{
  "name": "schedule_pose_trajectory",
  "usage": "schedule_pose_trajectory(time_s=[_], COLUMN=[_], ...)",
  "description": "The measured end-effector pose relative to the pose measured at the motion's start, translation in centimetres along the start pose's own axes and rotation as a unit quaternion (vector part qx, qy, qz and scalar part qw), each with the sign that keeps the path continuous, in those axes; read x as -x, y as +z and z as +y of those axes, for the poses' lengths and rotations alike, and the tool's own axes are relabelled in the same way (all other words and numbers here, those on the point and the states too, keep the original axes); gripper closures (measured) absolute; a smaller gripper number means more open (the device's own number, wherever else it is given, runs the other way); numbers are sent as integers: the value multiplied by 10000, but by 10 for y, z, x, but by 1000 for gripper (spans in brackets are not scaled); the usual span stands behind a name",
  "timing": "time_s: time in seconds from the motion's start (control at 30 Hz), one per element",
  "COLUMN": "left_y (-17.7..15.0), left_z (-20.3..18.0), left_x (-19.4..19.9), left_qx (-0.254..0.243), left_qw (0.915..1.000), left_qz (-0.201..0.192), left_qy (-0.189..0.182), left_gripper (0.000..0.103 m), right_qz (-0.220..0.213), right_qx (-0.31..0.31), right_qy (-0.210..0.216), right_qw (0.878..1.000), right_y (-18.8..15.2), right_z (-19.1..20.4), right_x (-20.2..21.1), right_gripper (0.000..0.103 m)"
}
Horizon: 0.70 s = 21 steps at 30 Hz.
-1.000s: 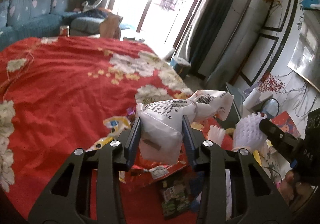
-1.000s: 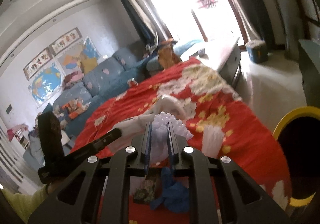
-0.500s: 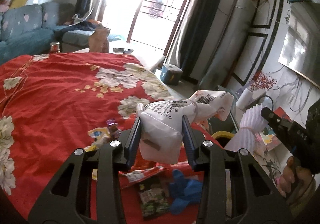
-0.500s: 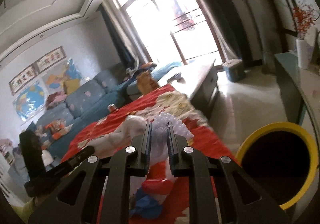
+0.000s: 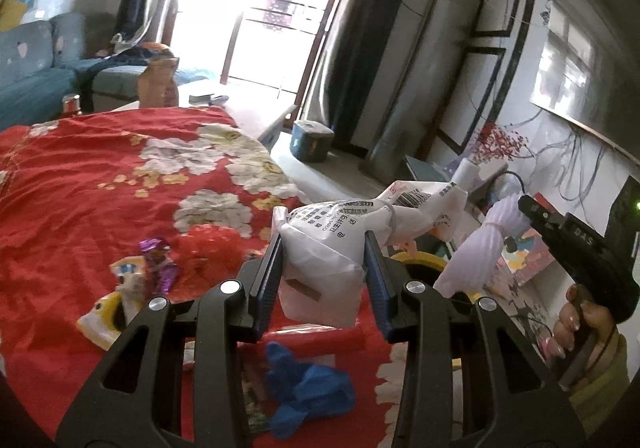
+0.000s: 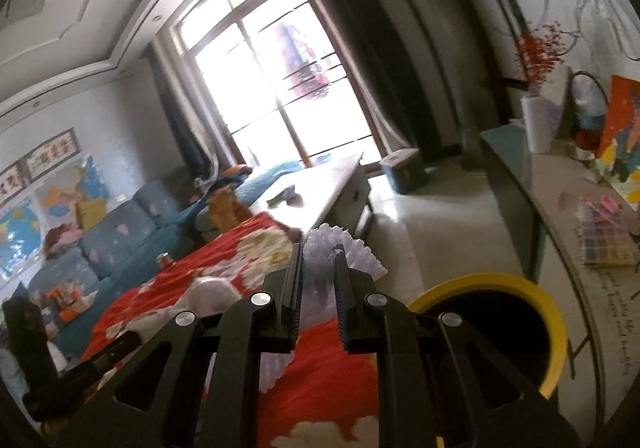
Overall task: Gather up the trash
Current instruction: 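Carry the white bag with the left tool over the yellow-rimmed bin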
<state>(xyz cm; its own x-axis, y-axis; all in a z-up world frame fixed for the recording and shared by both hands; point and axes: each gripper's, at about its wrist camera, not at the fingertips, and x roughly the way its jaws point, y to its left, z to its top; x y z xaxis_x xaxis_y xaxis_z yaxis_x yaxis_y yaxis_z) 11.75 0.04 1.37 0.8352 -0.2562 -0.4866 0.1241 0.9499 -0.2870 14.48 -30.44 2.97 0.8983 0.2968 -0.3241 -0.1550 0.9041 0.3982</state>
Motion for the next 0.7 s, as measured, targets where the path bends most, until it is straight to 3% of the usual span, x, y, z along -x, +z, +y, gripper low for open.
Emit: schedule_pose_trajectory(time_s=[0.7], left_y=[-23], left_z=[-87], left_x=[-60], left_qx=[-800], left_qw=[9941], left_qz=[595], left_qy=[-420], left_gripper=[71], right_qz=[-71], right_qx=[-424], right_qy=[-1279], right_qw=[9909], right_y=[-6], right_z=[-105], right_x=[0], right_gripper=[89])
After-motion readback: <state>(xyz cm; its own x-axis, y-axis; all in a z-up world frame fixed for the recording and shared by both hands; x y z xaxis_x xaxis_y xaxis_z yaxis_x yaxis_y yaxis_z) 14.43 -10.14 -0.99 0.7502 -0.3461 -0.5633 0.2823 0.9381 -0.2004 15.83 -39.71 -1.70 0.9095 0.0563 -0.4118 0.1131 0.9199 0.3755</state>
